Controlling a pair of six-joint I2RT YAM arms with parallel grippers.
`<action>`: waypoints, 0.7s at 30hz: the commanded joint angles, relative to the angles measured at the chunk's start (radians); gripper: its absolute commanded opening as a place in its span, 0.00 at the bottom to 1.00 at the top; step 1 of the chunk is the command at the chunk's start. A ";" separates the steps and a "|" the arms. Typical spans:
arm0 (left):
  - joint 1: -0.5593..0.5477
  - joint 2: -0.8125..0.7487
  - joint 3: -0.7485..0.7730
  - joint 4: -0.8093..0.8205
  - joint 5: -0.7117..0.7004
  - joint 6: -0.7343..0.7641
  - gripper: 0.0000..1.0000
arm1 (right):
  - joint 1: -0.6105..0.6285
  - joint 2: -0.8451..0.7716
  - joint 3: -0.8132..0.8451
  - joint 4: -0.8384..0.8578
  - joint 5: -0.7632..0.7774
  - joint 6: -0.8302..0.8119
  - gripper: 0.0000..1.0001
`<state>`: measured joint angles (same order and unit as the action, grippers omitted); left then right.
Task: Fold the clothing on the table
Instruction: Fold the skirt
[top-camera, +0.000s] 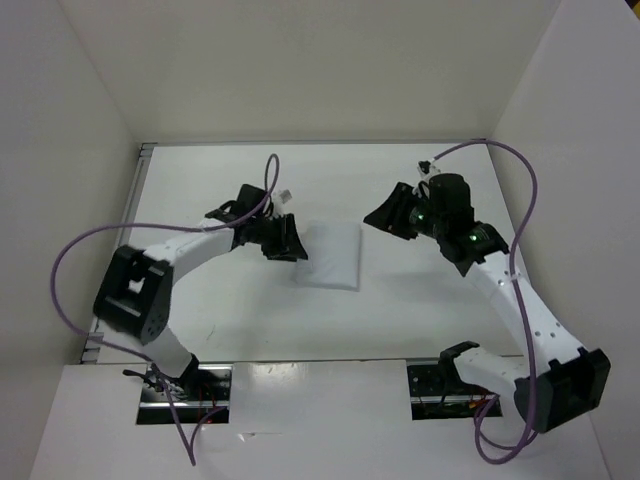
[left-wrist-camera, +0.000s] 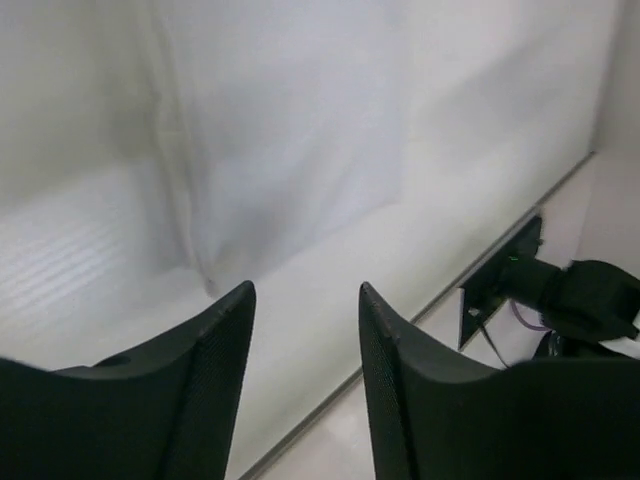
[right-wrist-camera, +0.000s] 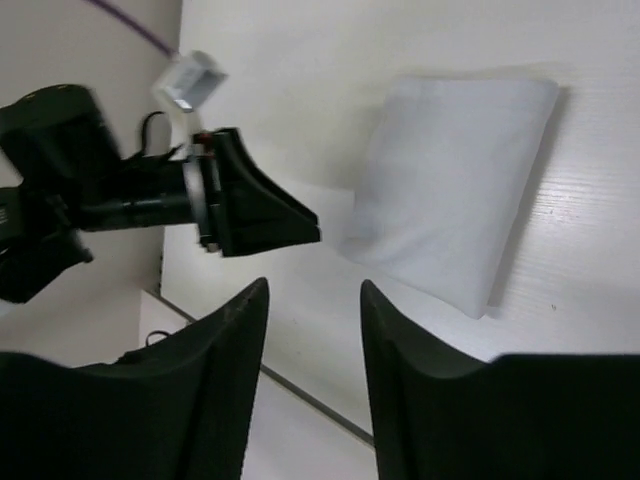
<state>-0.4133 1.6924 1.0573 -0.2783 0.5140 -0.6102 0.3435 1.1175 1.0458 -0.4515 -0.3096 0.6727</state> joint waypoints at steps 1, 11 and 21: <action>-0.007 -0.251 0.011 -0.013 -0.055 -0.019 0.55 | -0.032 -0.120 -0.053 -0.015 0.026 -0.035 0.49; -0.007 -0.611 -0.351 0.105 -0.210 -0.226 0.66 | -0.075 -0.429 -0.246 -0.056 0.003 -0.026 1.00; 0.007 -1.048 -0.537 -0.028 -0.327 -0.292 0.67 | -0.084 -0.666 -0.313 -0.056 0.101 0.054 1.00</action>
<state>-0.4137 0.7143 0.5488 -0.2745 0.2272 -0.8658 0.2672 0.4770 0.7467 -0.5171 -0.2626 0.7040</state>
